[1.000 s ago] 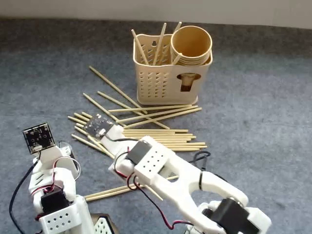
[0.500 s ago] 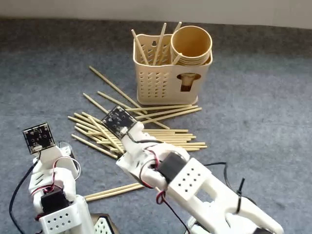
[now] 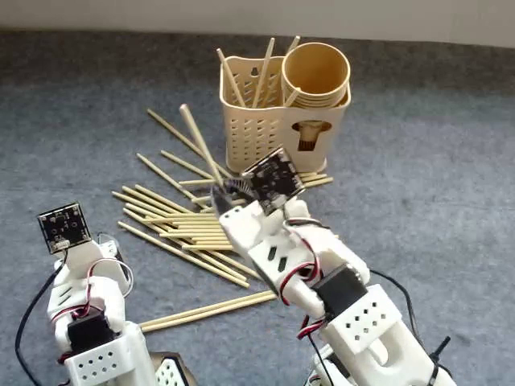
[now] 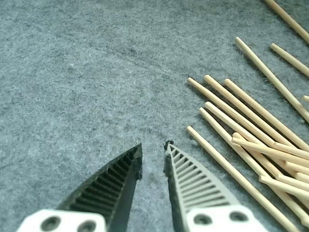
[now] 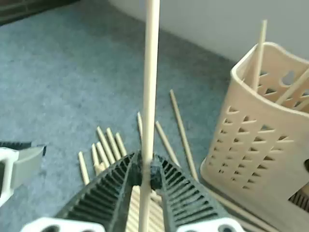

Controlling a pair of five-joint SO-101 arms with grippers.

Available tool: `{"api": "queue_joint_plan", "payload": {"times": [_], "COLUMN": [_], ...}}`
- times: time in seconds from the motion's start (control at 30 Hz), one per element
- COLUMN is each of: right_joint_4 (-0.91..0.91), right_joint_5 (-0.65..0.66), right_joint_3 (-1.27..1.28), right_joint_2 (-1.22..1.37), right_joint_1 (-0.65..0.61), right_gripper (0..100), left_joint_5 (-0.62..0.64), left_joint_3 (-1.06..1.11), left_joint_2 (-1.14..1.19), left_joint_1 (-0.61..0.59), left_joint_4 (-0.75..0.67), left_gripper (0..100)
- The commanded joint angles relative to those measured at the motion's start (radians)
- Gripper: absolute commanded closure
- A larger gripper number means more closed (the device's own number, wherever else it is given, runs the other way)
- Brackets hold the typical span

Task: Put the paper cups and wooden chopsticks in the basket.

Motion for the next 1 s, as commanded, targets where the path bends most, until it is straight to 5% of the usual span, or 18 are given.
{"api": "queue_joint_plan", "payload": {"times": [0.0,0.5,0.97], "right_joint_4": [-0.151,-0.736,-0.883], "right_joint_5": [-0.005,-0.003,-0.002], "right_joint_3": [-0.042,-0.044,-0.237], "right_joint_2": [-0.028,-0.027,0.191], "right_joint_1": [0.067,0.214,0.282], "right_gripper": [99.2,99.2,99.2], "left_joint_5": [-0.006,-0.006,-0.006], "left_joint_3": [0.021,0.021,0.021], "left_joint_2": [0.001,0.001,0.001], "left_joint_1": [-0.001,-0.001,-0.001], "left_joint_4": [-0.009,-0.008,-0.005], "left_gripper": [91,91,91]}}
